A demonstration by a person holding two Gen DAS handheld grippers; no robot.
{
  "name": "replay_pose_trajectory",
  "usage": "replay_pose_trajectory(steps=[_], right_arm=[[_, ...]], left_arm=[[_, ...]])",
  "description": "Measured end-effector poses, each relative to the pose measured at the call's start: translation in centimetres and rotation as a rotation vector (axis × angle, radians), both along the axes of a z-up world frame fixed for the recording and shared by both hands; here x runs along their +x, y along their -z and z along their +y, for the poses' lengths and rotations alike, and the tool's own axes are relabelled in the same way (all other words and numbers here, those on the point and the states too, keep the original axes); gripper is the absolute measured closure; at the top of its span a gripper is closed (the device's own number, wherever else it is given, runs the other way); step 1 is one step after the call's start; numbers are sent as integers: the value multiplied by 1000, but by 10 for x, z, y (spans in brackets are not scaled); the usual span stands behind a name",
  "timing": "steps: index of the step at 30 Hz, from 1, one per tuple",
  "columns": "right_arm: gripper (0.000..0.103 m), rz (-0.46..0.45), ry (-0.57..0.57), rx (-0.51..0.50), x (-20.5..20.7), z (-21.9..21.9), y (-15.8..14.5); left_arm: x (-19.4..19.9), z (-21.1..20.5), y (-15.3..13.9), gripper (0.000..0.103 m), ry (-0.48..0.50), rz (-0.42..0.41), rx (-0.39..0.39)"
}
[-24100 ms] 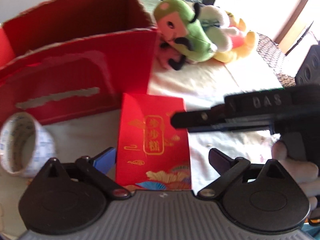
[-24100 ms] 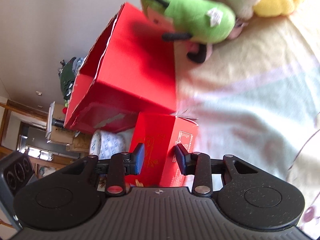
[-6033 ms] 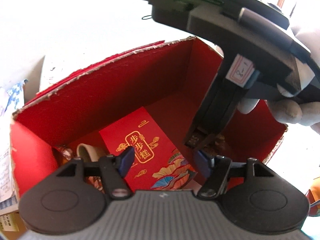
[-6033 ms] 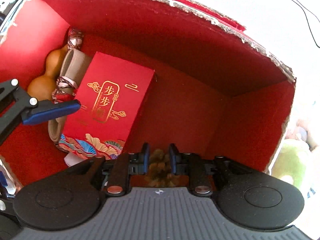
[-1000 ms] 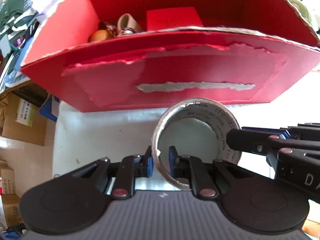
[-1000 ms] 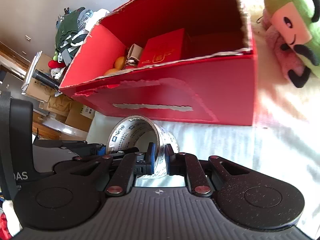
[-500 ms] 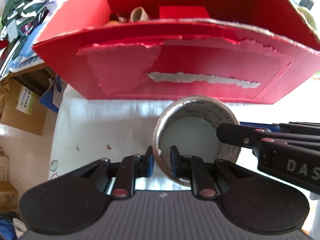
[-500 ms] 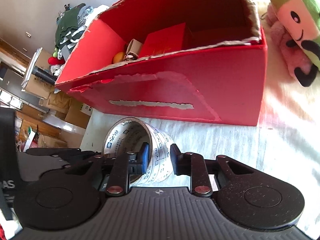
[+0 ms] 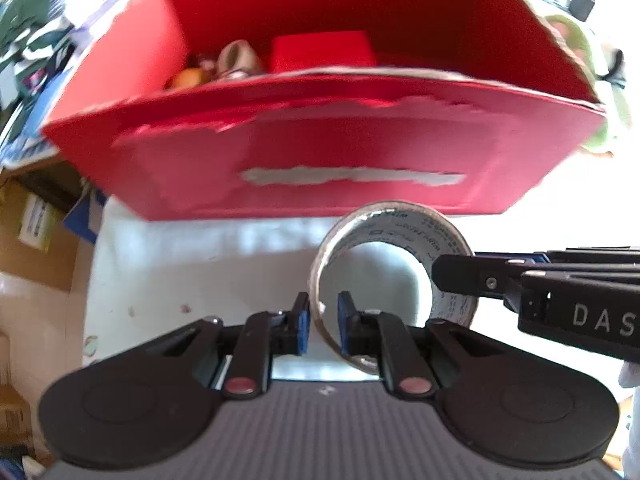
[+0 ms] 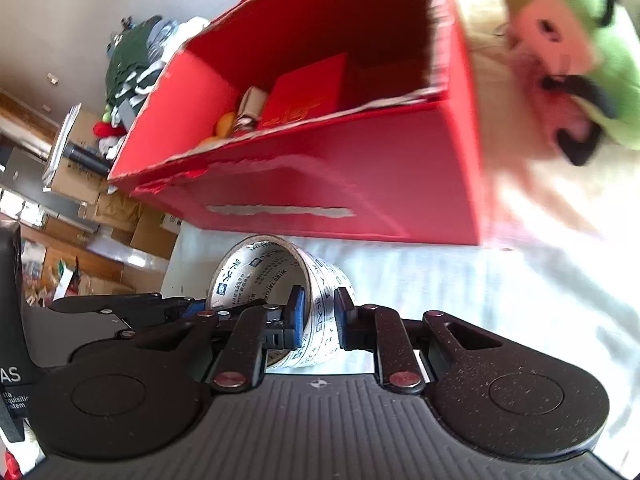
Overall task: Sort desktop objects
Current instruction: 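Close the right tool on the tape roll rim and lift it, then carry the tape roll over the red box and lower it inside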
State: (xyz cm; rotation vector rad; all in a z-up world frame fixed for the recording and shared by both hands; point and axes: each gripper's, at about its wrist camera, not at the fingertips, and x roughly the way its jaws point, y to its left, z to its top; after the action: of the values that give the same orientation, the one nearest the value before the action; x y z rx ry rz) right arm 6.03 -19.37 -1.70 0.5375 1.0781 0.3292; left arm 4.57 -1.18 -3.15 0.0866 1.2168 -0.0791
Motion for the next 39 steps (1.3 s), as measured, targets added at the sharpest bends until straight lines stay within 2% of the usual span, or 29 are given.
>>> replay_pose_trajectory(steps=[10,17,22,29,34,39], right_arm=[[86,23,183,-12,-39,-70,-5],[86,20,343,-35,-77,-119,-10],[86,-21,437,-53,-95,-144,-27],[86,-144,520,-102,-108,-162,-64],[86,-238,533,-139,-95,-158,-93],[86,-319,508,-157,-69,-149,-118]], left_arm=[[-4,-88,2,91,242,9,2],[-10,-151,-8,91,421,-36,8],[-13,-182,-29,91,508,-98,-4],[-10,-197,-72,91,572,-222,-38],[9,-191,-100,91,578,-300,-55],[29,-170,-127,91,544,-359,-61]])
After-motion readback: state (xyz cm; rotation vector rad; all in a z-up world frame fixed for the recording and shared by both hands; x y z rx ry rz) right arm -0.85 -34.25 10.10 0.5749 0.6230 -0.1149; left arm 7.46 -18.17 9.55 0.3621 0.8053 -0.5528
